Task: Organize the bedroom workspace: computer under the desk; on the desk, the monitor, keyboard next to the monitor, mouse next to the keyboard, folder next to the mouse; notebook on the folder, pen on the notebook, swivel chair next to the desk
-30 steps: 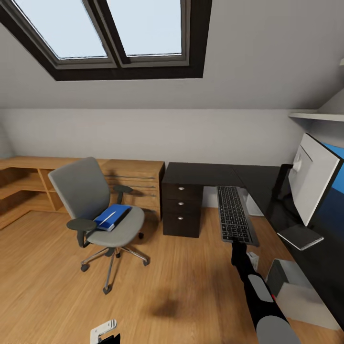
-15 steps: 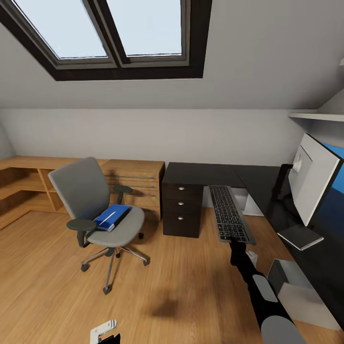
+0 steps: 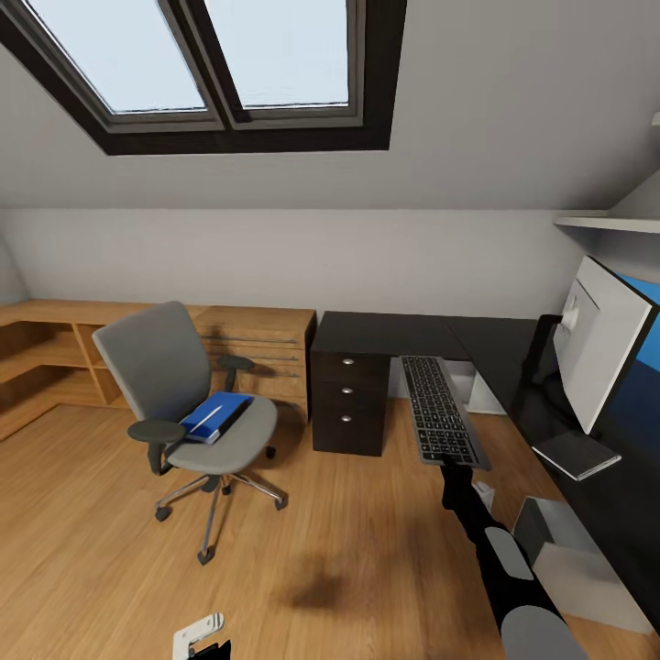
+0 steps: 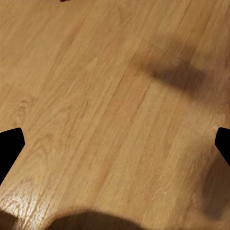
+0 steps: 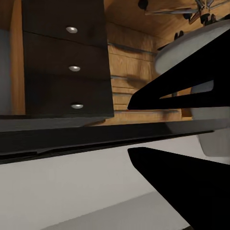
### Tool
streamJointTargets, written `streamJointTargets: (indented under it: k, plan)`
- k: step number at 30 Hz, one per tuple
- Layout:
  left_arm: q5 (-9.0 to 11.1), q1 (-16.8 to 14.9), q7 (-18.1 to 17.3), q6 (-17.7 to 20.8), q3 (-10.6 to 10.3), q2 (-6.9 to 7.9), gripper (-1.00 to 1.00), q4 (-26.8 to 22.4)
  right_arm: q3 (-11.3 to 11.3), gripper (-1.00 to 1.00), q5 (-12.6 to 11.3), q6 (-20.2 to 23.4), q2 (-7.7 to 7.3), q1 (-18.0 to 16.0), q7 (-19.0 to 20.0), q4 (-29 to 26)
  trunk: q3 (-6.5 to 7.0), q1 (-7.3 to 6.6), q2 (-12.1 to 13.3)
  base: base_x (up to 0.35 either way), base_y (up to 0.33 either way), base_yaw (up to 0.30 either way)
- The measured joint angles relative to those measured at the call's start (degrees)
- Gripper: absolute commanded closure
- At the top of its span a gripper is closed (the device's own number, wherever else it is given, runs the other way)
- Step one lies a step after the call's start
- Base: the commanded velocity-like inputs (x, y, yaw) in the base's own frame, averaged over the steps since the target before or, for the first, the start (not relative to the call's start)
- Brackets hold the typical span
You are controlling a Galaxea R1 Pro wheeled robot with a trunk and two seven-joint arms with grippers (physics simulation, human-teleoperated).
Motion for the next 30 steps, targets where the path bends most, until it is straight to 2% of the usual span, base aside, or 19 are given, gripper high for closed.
streamJointTargets:
  k: [30]
  plan:
    - [0.00, 0.00, 0.00, 0.00, 0.03, 0.00, -1.00, 0.00, 0.05, 1.00, -0.50, 0.51, -0.02, 0.00, 0.16, 0.00, 0.00, 0.00, 0.00, 0.000, 0.000, 0.000]
